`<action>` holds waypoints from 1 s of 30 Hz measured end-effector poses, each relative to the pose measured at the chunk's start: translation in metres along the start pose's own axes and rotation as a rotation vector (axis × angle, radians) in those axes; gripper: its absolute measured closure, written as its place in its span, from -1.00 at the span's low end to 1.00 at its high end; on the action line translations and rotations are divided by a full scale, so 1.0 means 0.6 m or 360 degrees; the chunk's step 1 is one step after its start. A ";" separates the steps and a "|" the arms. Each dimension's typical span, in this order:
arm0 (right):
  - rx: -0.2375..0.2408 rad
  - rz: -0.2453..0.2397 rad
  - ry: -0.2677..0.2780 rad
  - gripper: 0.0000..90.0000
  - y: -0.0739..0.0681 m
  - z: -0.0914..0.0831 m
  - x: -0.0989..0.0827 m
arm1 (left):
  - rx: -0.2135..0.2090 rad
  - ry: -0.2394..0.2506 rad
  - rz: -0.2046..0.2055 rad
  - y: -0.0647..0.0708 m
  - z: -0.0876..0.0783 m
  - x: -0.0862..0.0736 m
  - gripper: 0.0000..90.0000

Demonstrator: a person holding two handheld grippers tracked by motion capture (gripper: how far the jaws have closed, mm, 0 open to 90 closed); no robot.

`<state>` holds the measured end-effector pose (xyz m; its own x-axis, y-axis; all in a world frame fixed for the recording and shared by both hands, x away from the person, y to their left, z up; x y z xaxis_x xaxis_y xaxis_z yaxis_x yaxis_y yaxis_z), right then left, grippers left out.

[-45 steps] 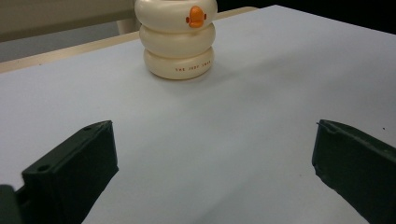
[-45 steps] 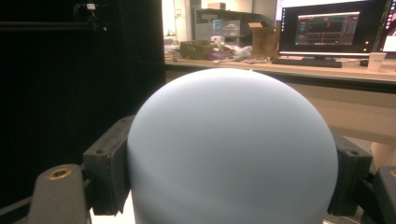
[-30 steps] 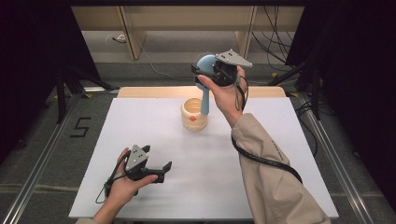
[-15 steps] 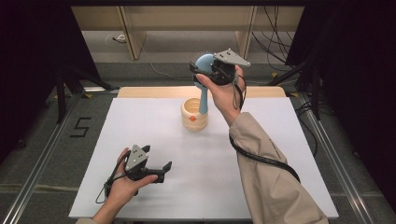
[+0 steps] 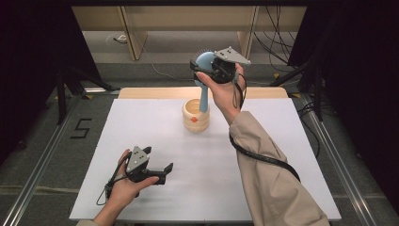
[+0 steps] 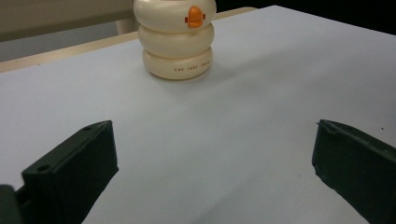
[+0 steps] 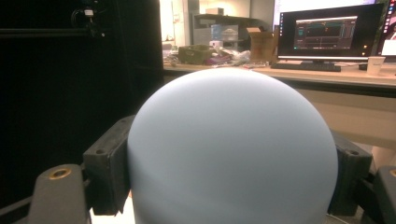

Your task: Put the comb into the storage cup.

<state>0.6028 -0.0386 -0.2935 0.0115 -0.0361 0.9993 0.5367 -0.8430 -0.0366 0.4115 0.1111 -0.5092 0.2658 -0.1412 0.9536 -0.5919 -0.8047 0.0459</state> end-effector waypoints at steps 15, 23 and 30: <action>-0.0011 0.0000 0.0011 -0.52 -0.001 0.014 0.002 | -0.0001 0.0002 0.0000 0.000 0.000 0.000 -1.00; -0.0022 0.0001 0.0009 -0.52 0.003 0.019 -0.002 | -0.0001 0.0001 0.0000 0.000 0.000 0.000 -1.00; -0.0027 -0.0006 0.0012 -0.52 0.003 0.022 -0.006 | -0.0001 0.0000 -0.0001 0.000 0.001 0.000 -1.00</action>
<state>0.6147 -0.0330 -0.2968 0.0031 -0.0369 0.9993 0.5225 -0.8520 -0.0331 0.4117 0.1107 -0.5094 0.2663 -0.1409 0.9535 -0.5922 -0.8045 0.0465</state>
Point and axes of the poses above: each handheld gripper's, and its own axes: z roughly forward along the jaws, x roughly out of its top, y roughly to its right, the point moved 10 cm from there along z, roughly forward along the jaws, and after that the axes turned 5 degrees about y, right-handed, at the moved point
